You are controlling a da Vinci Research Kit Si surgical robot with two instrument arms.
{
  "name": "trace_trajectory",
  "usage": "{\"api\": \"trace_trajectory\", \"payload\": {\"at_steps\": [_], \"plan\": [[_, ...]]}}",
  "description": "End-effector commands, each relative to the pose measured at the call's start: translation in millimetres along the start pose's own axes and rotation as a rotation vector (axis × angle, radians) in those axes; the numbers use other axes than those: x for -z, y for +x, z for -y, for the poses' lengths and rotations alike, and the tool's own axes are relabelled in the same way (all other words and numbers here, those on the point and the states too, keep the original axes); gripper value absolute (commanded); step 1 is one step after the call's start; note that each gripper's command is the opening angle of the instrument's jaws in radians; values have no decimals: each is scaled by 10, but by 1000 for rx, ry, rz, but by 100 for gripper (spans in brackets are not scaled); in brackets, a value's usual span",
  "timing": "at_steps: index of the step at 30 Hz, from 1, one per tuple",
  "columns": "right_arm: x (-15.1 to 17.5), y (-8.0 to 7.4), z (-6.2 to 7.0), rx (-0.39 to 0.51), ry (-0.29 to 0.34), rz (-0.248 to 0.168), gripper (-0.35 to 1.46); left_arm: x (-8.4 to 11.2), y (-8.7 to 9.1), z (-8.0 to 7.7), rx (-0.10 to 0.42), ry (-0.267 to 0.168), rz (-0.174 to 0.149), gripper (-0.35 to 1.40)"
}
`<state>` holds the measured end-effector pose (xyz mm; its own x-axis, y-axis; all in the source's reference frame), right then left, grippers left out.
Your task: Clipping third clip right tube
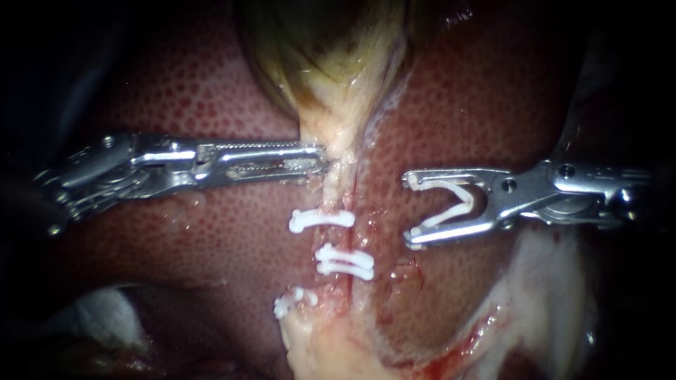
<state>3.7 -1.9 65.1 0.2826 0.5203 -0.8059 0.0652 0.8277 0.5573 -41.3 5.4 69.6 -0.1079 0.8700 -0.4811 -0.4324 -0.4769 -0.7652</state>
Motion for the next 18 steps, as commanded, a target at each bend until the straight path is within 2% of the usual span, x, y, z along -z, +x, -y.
{"api": "trace_trajectory", "payload": {"at_steps": [1,5,8,13,18], "plan": [[0,0,0,0,0,0,49,1,1,1,0,-1,0,-35],[0,-2,-1,1,-1,0,49,14,11,3,5,-4,3,-35],[0,-3,-1,1,-1,1,49,36,29,7,14,13,2,-35],[-1,-4,-2,2,-2,1,49,82,59,15,23,39,-36,-35],[-1,-4,-2,2,-2,1,49,119,79,15,18,54,-66,-35]]}}
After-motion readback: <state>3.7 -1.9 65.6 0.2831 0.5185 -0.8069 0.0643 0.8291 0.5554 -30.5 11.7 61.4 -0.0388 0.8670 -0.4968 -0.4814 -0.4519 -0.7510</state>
